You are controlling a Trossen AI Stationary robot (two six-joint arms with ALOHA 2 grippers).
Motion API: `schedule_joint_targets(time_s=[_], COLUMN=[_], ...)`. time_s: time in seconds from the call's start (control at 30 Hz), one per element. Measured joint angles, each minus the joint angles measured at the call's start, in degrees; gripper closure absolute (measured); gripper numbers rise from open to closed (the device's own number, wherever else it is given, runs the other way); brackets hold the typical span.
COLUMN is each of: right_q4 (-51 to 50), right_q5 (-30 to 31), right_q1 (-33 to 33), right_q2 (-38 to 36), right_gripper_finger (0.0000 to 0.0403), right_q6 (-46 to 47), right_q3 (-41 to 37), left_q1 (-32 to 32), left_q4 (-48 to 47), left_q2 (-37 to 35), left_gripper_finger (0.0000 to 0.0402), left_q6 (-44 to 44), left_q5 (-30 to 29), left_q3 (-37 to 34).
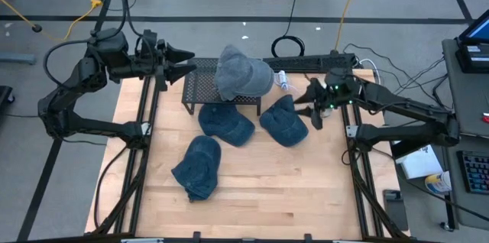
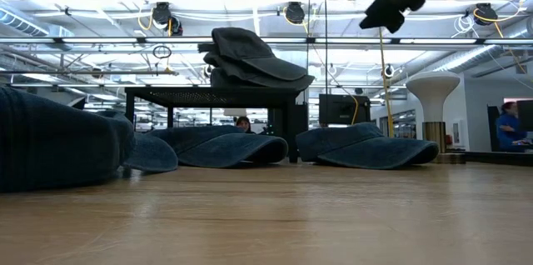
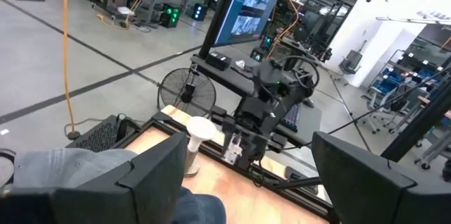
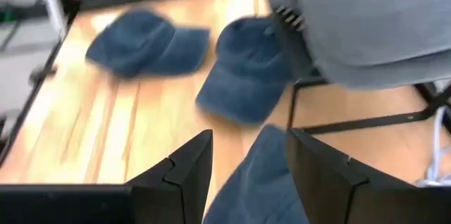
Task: Pick & Place hat
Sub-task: Put the top right dark blue cap on the left side of the shelf
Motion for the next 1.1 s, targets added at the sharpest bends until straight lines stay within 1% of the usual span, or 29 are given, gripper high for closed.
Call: schedule_joint_targets(time_s=[0.27,0.37,0.47,0.6,0.7,0.83,0.87,1.0,1.07,1.1], right_q4=[-8.5,-11.7,-16.0,-20.2,-22.0,-24.0,-24.3,-23.0,-21.6,-20.8], right_q5=[0.9,3.4,6.2,13.0,18.7,25.3,27.8,40.8,44.2,44.9], right_q1=[6.0,8.5,11.5,16.7,20.9,26.4,27.7,33.4,35.7,36.9], right_q2=[2.4,4.1,5.7,7.7,9.0,10.5,10.9,12.2,12.8,12.9], right_gripper_finger=[0.0232,0.0232,0.0231,0.0225,0.0213,0.0193,0.0188,0.0179,0.0179,0.0179], right_q6=[-7.9,-9.8,-13.9,-20.4,-22.8,-22.4,-22.3,-20.8,-18.8,-18.0], right_q3=[0.0,0.0,0.0,0.0,0.0,0.0,0.0,-0.9,-2.4,-3.3], left_q1=[-0.3,-0.3,-0.3,-0.3,-0.3,-0.3,-0.3,-0.3,-0.3,-0.3], left_q4=[0.0,-0.1,-0.1,-0.1,0.0,-0.1,0.0,-0.1,-0.1,0.0], left_q2=[1.6,2.4,3.2,3.5,3.4,3.4,3.4,3.4,3.4,3.4], left_gripper_finger=[0.0092,0.0092,0.0092,0.0092,0.0092,0.0092,0.0092,0.0092,0.0092,0.0092], left_q6=[-0.9,-1.0,-1.0,-1.1,-1.1,-2.4,-2.4,-2.3,-2.2,-2.3], left_q5=[0.2,0.5,0.6,0.6,0.6,0.8,0.9,1.6,1.9,1.9], left_q3=[0.0,0.0,0.0,0.0,0.0,0.0,0.0,0.0,0.0,0.0])
